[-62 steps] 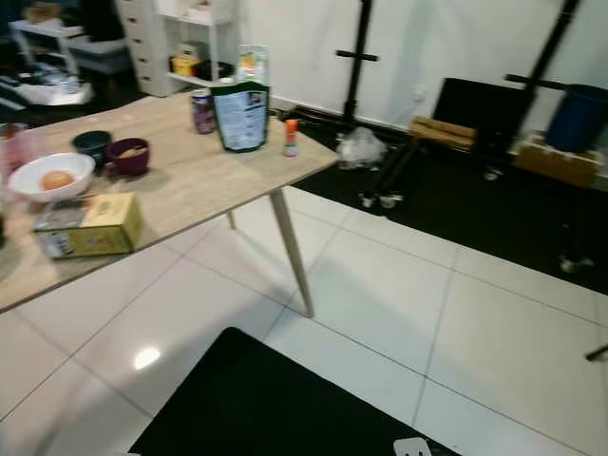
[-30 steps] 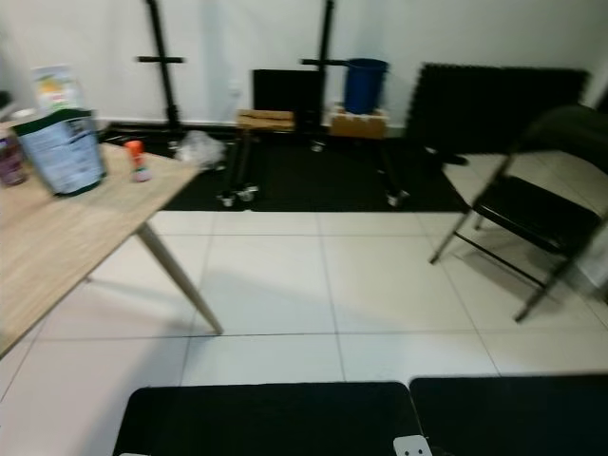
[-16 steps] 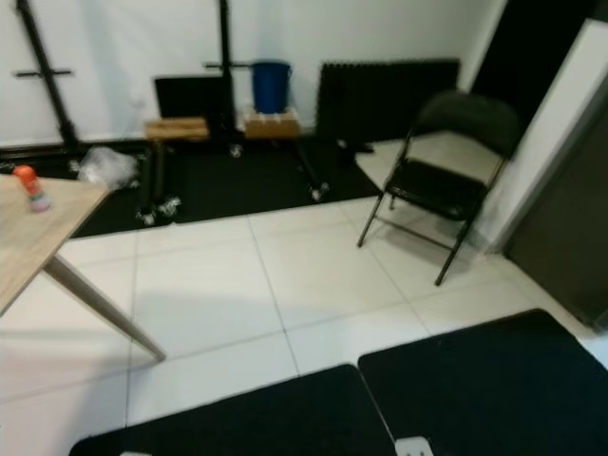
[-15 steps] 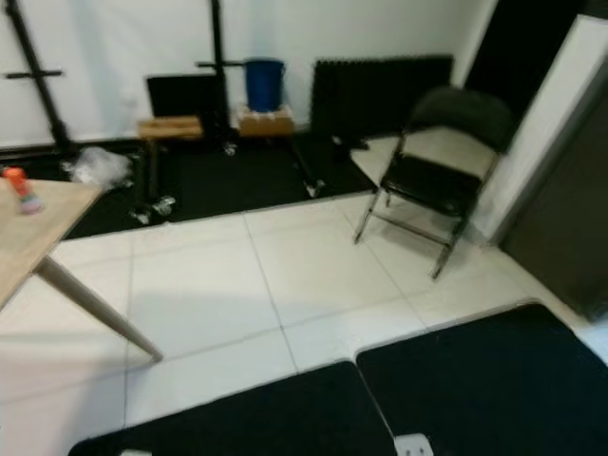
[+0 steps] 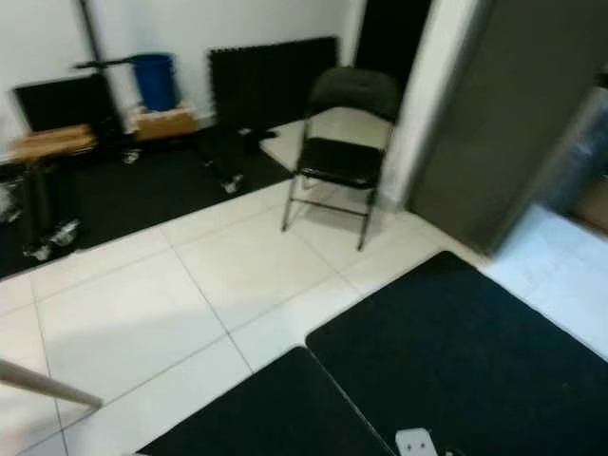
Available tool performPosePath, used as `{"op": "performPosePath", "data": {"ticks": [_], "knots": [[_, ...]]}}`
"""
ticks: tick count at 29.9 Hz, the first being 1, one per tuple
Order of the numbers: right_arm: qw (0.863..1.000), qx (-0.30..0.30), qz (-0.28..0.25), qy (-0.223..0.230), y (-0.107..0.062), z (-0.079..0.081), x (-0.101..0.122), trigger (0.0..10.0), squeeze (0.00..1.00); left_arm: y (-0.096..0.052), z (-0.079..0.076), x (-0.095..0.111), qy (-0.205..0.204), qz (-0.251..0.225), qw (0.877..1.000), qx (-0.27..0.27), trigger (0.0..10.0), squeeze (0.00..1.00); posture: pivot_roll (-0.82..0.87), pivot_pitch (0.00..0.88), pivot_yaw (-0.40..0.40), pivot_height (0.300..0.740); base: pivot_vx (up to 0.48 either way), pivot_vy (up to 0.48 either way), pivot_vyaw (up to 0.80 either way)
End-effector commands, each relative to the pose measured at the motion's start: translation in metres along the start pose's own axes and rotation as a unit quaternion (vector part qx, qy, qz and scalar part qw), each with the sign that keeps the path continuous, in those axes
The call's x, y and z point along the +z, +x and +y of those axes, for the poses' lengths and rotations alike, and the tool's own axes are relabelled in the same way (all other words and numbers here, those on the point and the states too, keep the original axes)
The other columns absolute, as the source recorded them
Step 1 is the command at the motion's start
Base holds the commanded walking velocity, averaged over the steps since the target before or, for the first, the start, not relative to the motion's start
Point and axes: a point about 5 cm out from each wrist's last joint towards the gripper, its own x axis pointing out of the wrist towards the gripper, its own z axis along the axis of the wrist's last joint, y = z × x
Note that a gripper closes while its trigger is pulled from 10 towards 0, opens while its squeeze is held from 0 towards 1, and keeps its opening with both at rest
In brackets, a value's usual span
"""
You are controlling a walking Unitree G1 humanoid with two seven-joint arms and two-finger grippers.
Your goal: Restocking fridge
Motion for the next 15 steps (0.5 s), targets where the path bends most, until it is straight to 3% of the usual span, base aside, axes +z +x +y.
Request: {"op": "performPosePath", "data": {"ticks": [1, 15], "knots": [[1.000, -0.008, -0.001, 0.005, -0.0004, -0.0053, 0.0004, 10.0, 0.00, 0.0007, -0.0049, -0.0002, 0.005, 0.003, 1.000, -0.006, 10.0, 0.00, -0.02, 0.000, -0.035, 0.740, 0.000, 0.000, -0.79], [1.000, -0.010, 0.001, 0.007, -0.0006, -0.0061, -0.0012, 10.0, 0.00, 0.0009, -0.0086, -0.0019, -0.007, 0.003, 1.000, -0.009, 10.0, 0.00, -0.02, 0.000, -0.038, 0.740, 0.000, 0.000, -0.79]]}}
